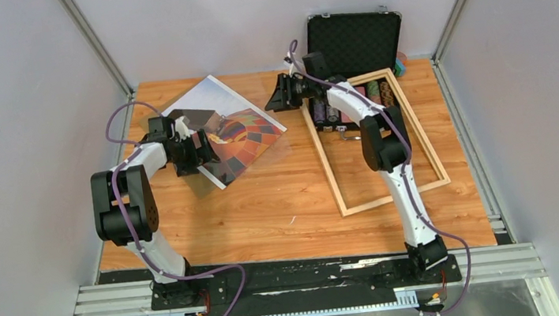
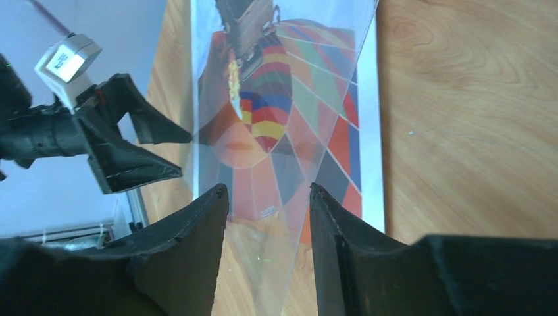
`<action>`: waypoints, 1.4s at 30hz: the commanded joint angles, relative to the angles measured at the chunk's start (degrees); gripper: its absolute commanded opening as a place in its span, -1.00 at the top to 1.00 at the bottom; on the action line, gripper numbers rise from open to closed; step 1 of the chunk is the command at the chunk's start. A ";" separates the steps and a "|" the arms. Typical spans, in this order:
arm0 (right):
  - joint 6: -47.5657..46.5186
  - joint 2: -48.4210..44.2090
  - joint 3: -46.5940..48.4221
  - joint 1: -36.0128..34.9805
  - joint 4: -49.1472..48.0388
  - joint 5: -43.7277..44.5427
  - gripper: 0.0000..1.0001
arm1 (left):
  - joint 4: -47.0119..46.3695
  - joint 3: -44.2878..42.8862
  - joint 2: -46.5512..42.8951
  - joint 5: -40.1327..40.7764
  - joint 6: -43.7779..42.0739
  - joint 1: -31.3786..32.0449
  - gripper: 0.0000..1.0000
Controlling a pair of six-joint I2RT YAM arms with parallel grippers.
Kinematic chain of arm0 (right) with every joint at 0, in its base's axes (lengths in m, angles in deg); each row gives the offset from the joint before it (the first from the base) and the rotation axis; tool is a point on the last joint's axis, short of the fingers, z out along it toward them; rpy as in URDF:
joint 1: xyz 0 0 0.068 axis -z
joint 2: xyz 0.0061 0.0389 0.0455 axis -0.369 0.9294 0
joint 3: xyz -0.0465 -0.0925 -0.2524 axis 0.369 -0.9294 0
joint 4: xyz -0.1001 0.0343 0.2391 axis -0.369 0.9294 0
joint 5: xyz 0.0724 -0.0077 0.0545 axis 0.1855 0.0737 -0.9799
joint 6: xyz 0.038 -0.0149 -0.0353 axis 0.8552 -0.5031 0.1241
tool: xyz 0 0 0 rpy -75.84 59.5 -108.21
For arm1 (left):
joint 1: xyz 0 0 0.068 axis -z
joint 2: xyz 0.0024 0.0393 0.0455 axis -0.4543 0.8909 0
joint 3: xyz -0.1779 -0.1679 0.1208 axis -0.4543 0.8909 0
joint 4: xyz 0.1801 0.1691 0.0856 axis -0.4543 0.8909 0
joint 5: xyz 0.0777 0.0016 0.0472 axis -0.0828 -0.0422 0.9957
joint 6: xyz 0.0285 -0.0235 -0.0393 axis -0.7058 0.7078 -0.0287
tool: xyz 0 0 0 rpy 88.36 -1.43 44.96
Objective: Put the photo into the frame
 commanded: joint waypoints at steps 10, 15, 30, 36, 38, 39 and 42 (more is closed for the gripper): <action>1.97 -7.68 -9.55 -1.37 -4.66 -12.28 0.17 | 0.80 1.14 2.40 -1.96 -2.06 0.56 -1.00; -2.45 -8.57 -11.99 -1.22 -4.51 -15.98 0.19 | 0.83 1.22 2.07 -2.03 -2.28 0.56 -1.00; -16.12 -7.03 -11.58 -1.30 2.99 -20.21 0.21 | 1.35 0.98 2.38 -1.84 -2.80 0.56 -1.00; -17.47 -6.74 -12.89 -1.13 4.80 -19.95 0.25 | 1.50 0.87 2.57 -2.02 -2.74 0.56 -1.00; -16.05 -6.96 -13.81 -1.15 4.40 -19.29 0.27 | 1.46 0.90 2.56 -2.06 -2.72 0.56 -1.00; -14.72 -7.05 -14.21 -1.13 4.11 -18.32 0.28 | 1.45 0.89 2.58 -2.11 -2.72 0.56 -1.00; -9.39 -8.27 -17.90 -1.05 0.70 -15.33 0.34 | 1.52 0.87 2.63 -2.22 -2.66 0.56 -1.00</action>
